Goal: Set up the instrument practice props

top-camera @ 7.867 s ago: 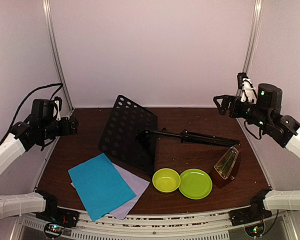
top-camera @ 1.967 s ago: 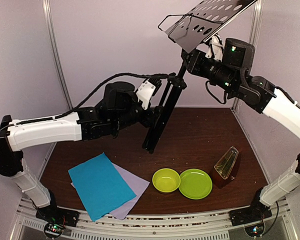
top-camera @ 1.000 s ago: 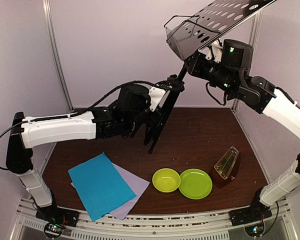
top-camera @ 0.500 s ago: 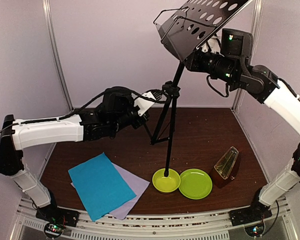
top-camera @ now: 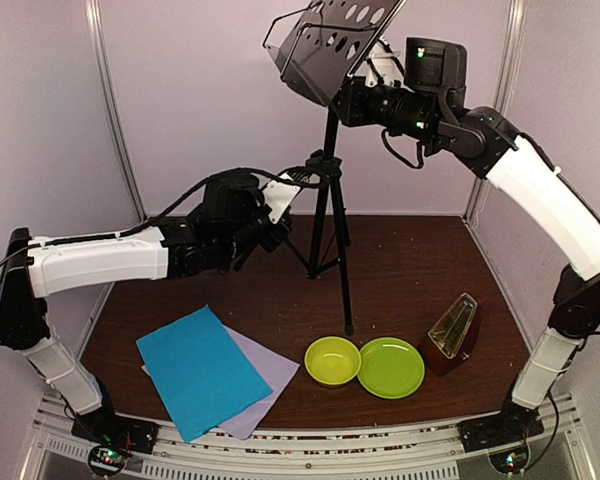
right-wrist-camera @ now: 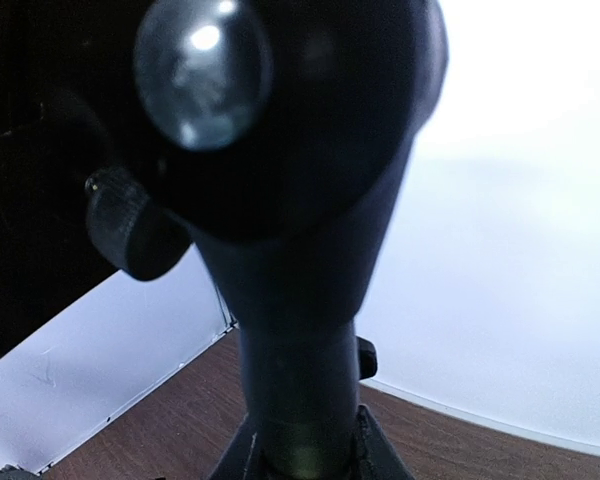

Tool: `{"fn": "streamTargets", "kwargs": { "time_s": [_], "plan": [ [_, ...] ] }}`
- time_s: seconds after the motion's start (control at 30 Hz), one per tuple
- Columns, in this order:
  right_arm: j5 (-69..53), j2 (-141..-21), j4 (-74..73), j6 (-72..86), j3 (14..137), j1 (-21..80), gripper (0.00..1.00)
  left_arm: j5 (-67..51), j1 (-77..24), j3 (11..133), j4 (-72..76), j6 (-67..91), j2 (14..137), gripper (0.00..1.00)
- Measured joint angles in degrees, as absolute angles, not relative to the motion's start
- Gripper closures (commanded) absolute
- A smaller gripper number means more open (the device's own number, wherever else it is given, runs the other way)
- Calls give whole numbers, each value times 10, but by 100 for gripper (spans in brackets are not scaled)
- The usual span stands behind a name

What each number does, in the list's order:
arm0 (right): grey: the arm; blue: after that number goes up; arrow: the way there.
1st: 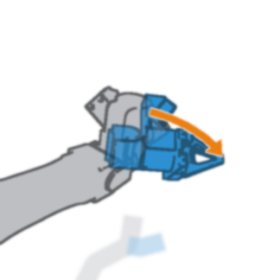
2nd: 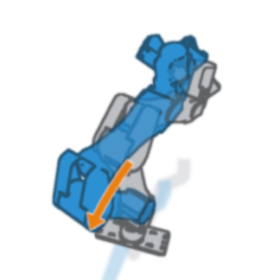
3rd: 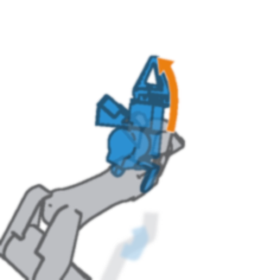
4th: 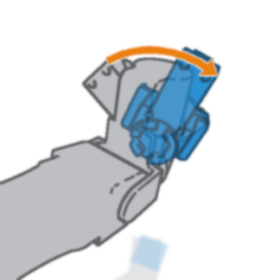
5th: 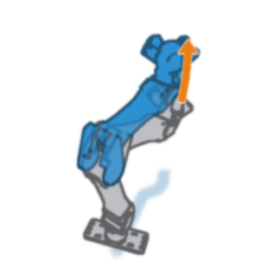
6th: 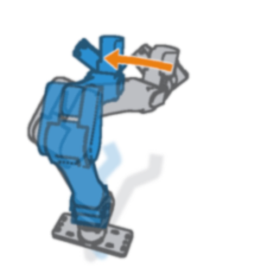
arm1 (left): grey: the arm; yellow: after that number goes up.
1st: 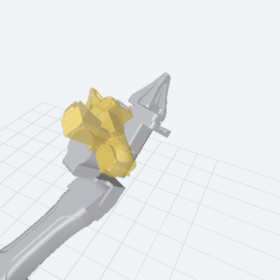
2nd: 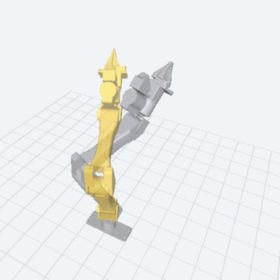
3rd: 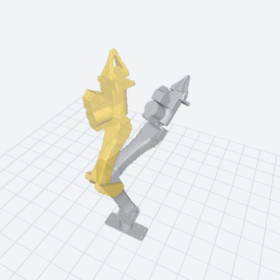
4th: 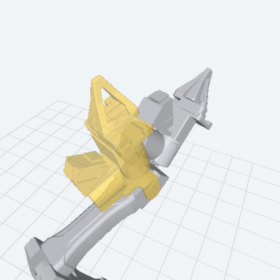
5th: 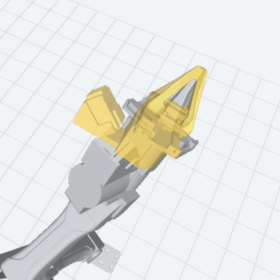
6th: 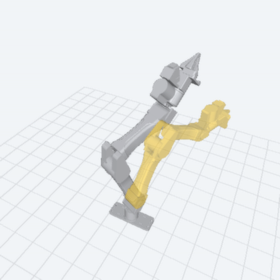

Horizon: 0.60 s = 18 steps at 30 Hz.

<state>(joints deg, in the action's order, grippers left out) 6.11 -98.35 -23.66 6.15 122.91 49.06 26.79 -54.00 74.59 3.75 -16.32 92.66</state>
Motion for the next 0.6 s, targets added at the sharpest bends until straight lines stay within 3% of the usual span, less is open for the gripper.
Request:
{"fn": "streamTargets", "kwargs": {
  "time_s": [0.1,0.23,0.33,0.6],
  "plan": [
    [34,-992,-235,34,1235,489,100,268,-540,746,34,-136,930,59],
    [-5,-994,-234,2,1226,488,100,261,-541,746,29,-109,931,37],
    [-28,-992,-212,-21,1198,487,100,255,-542,731,35,-88,920,6],
    [-92,-993,-177,-35,1110,469,100,242,-542,686,38,-52,872,2]
  ]
}}
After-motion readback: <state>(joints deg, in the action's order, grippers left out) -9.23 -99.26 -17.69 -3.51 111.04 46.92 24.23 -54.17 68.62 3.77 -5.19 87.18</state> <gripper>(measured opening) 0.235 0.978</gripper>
